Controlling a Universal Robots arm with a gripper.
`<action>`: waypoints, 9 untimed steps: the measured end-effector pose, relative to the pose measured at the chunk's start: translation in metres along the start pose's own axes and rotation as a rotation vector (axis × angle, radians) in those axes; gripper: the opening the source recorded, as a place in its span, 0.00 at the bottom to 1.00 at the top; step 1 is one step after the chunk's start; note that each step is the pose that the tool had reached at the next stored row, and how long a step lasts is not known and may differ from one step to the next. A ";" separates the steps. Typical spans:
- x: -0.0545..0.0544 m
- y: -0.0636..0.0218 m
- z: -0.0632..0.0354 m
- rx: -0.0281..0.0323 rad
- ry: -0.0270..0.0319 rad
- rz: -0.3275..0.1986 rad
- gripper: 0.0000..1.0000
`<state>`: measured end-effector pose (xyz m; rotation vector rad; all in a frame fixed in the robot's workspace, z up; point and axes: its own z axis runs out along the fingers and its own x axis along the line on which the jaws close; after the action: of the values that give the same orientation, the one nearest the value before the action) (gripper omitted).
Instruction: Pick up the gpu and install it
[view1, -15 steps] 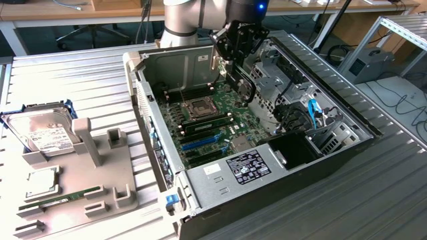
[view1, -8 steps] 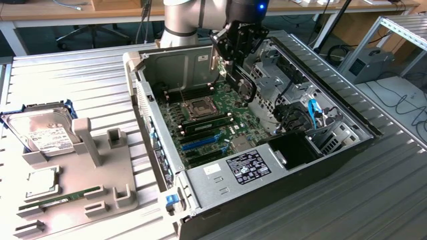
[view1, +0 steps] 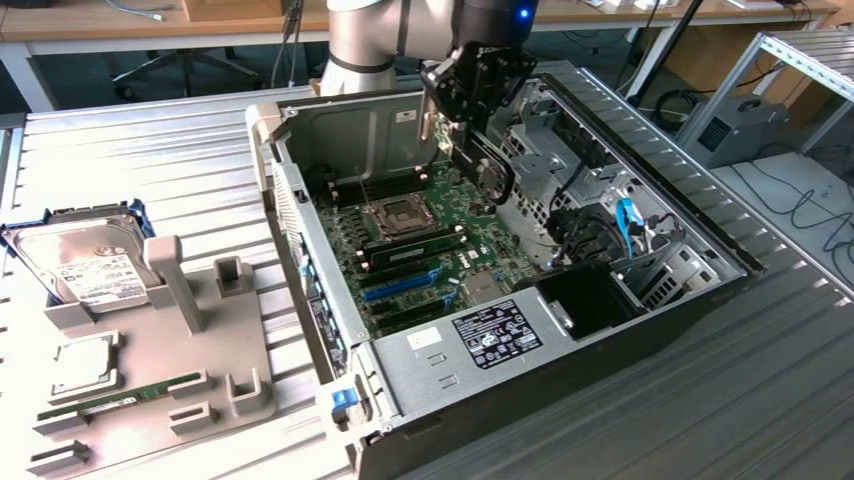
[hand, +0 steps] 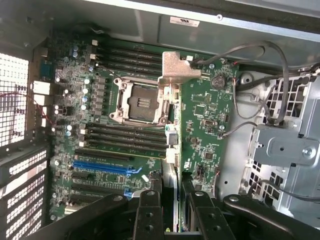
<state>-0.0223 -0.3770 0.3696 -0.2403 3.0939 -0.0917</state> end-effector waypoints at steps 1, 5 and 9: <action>0.000 0.0000 0.0000 -0.0001 -0.0002 -0.004 0.26; 0.000 0.0000 0.0002 -0.0005 -0.0009 -0.014 0.26; 0.000 0.0000 0.0004 -0.0009 -0.0018 -0.028 0.26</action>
<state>-0.0223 -0.3770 0.3692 -0.2843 3.0893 -0.0909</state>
